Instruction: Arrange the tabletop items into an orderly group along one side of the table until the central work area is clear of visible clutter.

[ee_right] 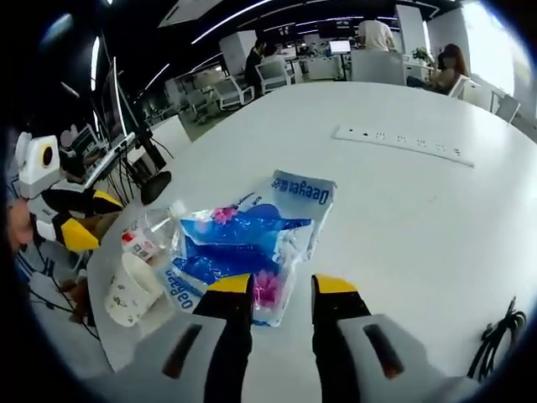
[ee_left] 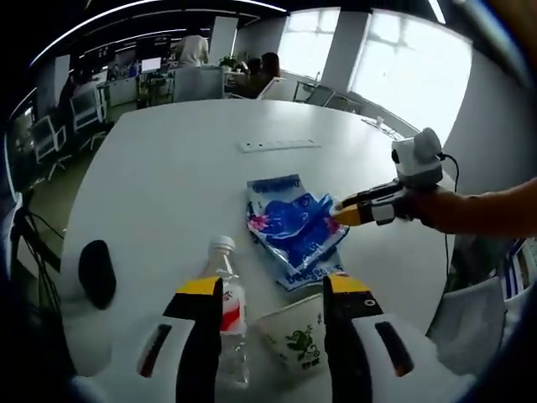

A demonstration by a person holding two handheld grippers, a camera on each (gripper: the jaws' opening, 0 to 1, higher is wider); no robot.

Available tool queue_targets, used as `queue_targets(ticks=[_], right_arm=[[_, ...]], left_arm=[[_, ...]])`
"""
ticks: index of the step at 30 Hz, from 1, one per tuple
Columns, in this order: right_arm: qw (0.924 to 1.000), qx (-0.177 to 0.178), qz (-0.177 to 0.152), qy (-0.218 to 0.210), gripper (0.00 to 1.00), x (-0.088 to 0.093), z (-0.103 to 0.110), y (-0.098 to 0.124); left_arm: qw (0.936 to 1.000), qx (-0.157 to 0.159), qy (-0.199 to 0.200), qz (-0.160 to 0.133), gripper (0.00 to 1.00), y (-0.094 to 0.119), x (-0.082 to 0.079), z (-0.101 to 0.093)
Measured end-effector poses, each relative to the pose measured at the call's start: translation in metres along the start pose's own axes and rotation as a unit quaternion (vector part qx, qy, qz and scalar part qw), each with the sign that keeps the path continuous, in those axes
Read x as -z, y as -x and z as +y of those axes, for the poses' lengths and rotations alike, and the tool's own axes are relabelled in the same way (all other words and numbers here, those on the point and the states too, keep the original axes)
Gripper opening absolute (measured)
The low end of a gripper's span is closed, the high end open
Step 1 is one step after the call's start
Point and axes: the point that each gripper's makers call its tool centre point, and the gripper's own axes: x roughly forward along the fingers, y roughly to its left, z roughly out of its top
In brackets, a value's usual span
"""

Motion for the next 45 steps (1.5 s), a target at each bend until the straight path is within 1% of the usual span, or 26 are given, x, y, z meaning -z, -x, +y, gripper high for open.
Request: queue_targets(ticks=[2, 3, 5, 7, 8, 10, 12, 14, 23, 29, 37, 42, 45], right_arm=[[1.0000, 0.001, -0.001, -0.006, 0.22, 0.000, -0.001, -0.001], [1.0000, 0.008, 0.003, -0.005, 0.20, 0.002, -0.002, -0.001], [0.9999, 0.008, 0.003, -0.006, 0.16, 0.003, -0.003, -0.001], [0.9998, 0.021, 0.005, -0.006, 0.10, 0.005, -0.007, 0.000], [0.9997, 0.022, -0.001, -0.010, 0.09, 0.004, -0.008, 0.001], [0.9996, 0.021, -0.001, -0.017, 0.03, 0.005, -0.008, 0.000], [0.9995, 0.025, -0.001, -0.017, 0.03, 0.006, -0.009, 0.000], [0.9994, 0.027, -0.002, -0.023, 0.00, 0.006, -0.010, 0.000], [0.9991, 0.027, -0.007, -0.033, 0.00, 0.006, -0.011, 0.002], [0.9990, 0.021, -0.009, -0.038, 0.00, 0.007, -0.011, 0.002], [0.9988, 0.018, -0.015, -0.042, 0.00, 0.006, -0.012, 0.006], [0.9986, 0.015, -0.017, -0.047, 0.00, 0.007, -0.011, 0.007], [0.9985, 0.014, -0.017, -0.051, 0.00, 0.009, -0.010, 0.008]], left_arm=[[1.0000, 0.002, 0.000, 0.001, 0.47, -0.002, 0.000, -0.001], [1.0000, 0.003, 0.001, 0.001, 0.47, -0.004, 0.000, -0.002], [1.0000, 0.006, 0.000, 0.002, 0.47, -0.006, 0.000, -0.004], [1.0000, 0.008, -0.002, 0.003, 0.47, -0.008, 0.000, -0.006], [0.9999, 0.010, -0.003, 0.004, 0.47, -0.009, 0.000, -0.006], [0.9999, 0.012, -0.003, 0.004, 0.47, -0.009, 0.000, -0.008], [0.9999, 0.014, -0.002, 0.003, 0.47, -0.011, 0.000, -0.009], [0.9999, 0.014, -0.002, 0.004, 0.47, -0.011, 0.000, -0.009], [0.9998, 0.015, 0.002, 0.010, 0.46, -0.015, 0.004, -0.010], [0.9998, 0.017, 0.000, 0.012, 0.46, -0.021, 0.000, -0.013], [0.9996, 0.025, -0.008, 0.014, 0.46, -0.035, -0.013, -0.022], [0.9992, 0.030, -0.006, 0.024, 0.45, -0.047, -0.013, -0.026], [0.9989, 0.031, -0.004, 0.035, 0.44, -0.055, -0.012, -0.028]])
